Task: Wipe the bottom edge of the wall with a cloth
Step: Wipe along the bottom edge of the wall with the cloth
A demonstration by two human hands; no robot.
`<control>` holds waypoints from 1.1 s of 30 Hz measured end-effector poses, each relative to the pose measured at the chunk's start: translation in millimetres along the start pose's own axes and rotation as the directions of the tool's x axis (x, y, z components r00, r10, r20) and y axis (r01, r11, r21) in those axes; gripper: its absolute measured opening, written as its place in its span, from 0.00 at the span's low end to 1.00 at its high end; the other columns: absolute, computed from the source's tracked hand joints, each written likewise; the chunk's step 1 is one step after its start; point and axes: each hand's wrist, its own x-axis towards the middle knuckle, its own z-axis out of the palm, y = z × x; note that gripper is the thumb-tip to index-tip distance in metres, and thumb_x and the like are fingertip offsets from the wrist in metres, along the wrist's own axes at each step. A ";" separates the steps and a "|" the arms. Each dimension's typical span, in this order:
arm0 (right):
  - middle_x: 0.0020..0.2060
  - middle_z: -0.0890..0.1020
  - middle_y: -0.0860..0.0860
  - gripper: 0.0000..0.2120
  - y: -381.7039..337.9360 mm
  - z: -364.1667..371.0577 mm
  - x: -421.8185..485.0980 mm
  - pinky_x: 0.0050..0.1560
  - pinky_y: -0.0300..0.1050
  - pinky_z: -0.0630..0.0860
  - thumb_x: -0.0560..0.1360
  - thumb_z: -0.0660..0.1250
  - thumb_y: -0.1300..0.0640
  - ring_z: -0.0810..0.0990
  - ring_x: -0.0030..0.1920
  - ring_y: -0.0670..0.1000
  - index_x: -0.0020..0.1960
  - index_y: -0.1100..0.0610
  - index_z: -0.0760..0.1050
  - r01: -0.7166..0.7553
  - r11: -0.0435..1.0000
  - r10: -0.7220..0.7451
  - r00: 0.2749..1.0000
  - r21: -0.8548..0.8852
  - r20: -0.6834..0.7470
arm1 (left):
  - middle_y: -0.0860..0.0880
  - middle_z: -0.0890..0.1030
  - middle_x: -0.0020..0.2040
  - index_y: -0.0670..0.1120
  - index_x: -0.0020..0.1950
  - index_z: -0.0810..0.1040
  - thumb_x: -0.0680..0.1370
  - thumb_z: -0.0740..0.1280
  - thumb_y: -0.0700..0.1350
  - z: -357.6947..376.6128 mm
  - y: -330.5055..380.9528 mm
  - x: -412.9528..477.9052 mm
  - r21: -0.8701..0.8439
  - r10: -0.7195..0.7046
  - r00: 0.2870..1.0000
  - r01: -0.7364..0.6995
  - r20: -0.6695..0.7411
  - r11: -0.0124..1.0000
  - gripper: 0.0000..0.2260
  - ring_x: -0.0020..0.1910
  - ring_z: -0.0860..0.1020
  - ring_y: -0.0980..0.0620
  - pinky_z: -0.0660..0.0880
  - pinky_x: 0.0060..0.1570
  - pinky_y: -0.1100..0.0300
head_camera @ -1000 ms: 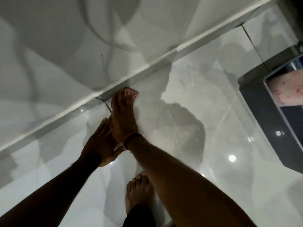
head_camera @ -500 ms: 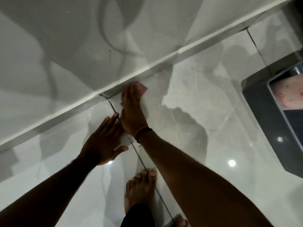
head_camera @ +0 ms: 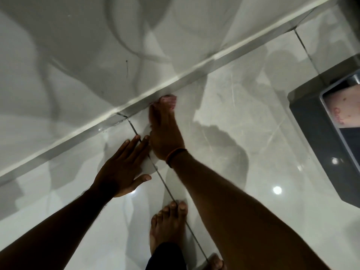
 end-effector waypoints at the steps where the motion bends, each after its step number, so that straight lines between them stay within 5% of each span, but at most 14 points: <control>1: 0.77 0.67 0.66 0.29 3.0 3.3 -3.2 0.77 0.64 0.68 0.79 0.59 0.64 0.62 0.80 0.67 0.80 0.64 0.62 0.092 0.995 -0.088 0.994 -0.048 0.069 | 0.40 0.53 0.85 0.42 0.86 0.48 0.83 0.49 0.69 0.8 0.1 0.2 0.008 0.008 1.000 -0.008 -0.007 1.000 0.40 0.85 0.51 0.37 0.55 0.81 0.40; 5: 0.82 0.63 0.55 0.30 37.9 -17.9 7.8 0.84 0.62 0.52 0.81 0.53 0.59 0.57 0.83 0.60 0.83 0.56 0.59 0.452 0.858 -0.368 0.872 -0.243 0.322 | 0.40 0.53 0.86 0.43 0.86 0.47 0.82 0.48 0.69 2.4 -0.9 2.1 0.016 0.000 1.000 0.000 -0.006 1.000 0.41 0.85 0.50 0.37 0.50 0.82 0.42; 7: 0.83 0.61 0.50 0.28 69.9 -38.4 20.5 0.82 0.63 0.47 0.84 0.51 0.56 0.56 0.84 0.59 0.83 0.51 0.58 0.463 0.805 -0.362 0.879 -0.371 0.311 | 0.41 0.51 0.86 0.43 0.86 0.48 0.82 0.48 0.69 3.9 -1.1 0.9 -0.002 -0.002 1.000 0.002 -0.027 1.000 0.40 0.86 0.48 0.39 0.48 0.82 0.44; 10: 0.83 0.60 0.50 0.27 138.4 -90.6 44.4 0.81 0.68 0.47 0.85 0.52 0.51 0.55 0.84 0.60 0.83 0.47 0.57 0.277 0.847 -0.200 0.957 -0.454 0.211 | 0.43 0.51 0.87 0.43 0.86 0.51 0.83 0.50 0.67 4.1 -0.8 7.8 -0.050 -0.019 0.997 0.015 -0.079 0.999 0.39 0.86 0.50 0.40 0.53 0.81 0.43; 13: 0.84 0.59 0.55 0.30 202.4 -159.0 69.2 0.79 0.72 0.52 0.82 0.53 0.52 0.55 0.83 0.62 0.83 0.51 0.57 -0.056 0.885 0.079 0.996 -0.462 0.031 | 0.43 0.51 0.87 0.43 0.85 0.53 0.82 0.53 0.66 3.0 -5.8 31.1 -0.088 -0.014 0.997 0.007 -0.082 0.996 0.38 0.85 0.51 0.40 0.57 0.80 0.40; 16: 0.84 0.55 0.57 0.29 228.9 -204.8 89.1 0.80 0.70 0.50 0.84 0.54 0.54 0.52 0.84 0.62 0.84 0.56 0.52 -0.321 0.855 0.312 0.946 -0.408 -0.090 | 0.43 0.52 0.87 0.43 0.85 0.53 0.82 0.49 0.67 4.9 -3.6 23.1 -0.064 -0.028 0.995 0.021 -0.097 0.998 0.39 0.85 0.53 0.39 0.55 0.80 0.41; 18: 0.82 0.57 0.63 0.32 248.2 -217.4 109.8 0.81 0.69 0.50 0.83 0.46 0.46 0.55 0.82 0.66 0.82 0.62 0.55 -0.426 0.796 0.422 0.900 -0.429 -0.110 | 0.43 0.50 0.87 0.44 0.86 0.52 0.82 0.48 0.69 13.9 2.7 8.2 -0.042 -0.056 0.994 0.052 -0.099 0.998 0.40 0.85 0.52 0.39 0.51 0.82 0.43; 20: 0.77 0.63 0.67 0.41 282.8 -229.3 137.3 0.80 0.70 0.53 0.76 0.38 0.40 0.60 0.78 0.69 0.76 0.67 0.62 -0.542 0.726 0.513 0.837 -0.424 -0.192 | 0.43 0.49 0.87 0.44 0.86 0.52 0.79 0.56 0.66 20.6 7.7 2.0 -0.024 -0.068 0.991 0.066 -0.115 0.998 0.41 0.85 0.53 0.38 0.49 0.82 0.44; 22: 0.80 0.59 0.66 0.39 303.9 -238.4 159.8 0.81 0.69 0.49 0.78 0.40 0.41 0.56 0.80 0.69 0.79 0.67 0.58 -0.638 0.683 0.600 0.768 -0.356 -0.226 | 0.41 0.52 0.86 0.41 0.85 0.55 0.80 0.58 0.62 19.0 4.8 7.8 -0.026 -0.036 0.985 0.032 -0.171 0.999 0.39 0.84 0.55 0.36 0.52 0.81 0.42; 25: 0.83 0.51 0.66 0.33 281.8 -223.3 154.1 0.84 0.65 0.44 0.85 0.47 0.48 0.48 0.83 0.68 0.82 0.67 0.49 -0.617 0.712 0.551 0.787 -0.335 -0.278 | 0.37 0.57 0.85 0.37 0.83 0.59 0.84 0.49 0.64 13.0 3.7 8.3 -0.026 -0.010 0.984 0.005 -0.180 1.000 0.37 0.84 0.54 0.36 0.55 0.80 0.40; 33: 0.80 0.62 0.67 0.32 100.3 -62.4 57.9 0.84 0.62 0.48 0.82 0.60 0.49 0.57 0.82 0.68 0.80 0.67 0.61 -0.342 0.922 0.269 0.903 -0.180 -0.336 | 0.41 0.53 0.86 0.41 0.85 0.55 0.82 0.45 0.69 2.8 4.6 7.1 -0.015 -0.046 0.998 0.045 -0.040 0.999 0.41 0.85 0.51 0.39 0.48 0.83 0.45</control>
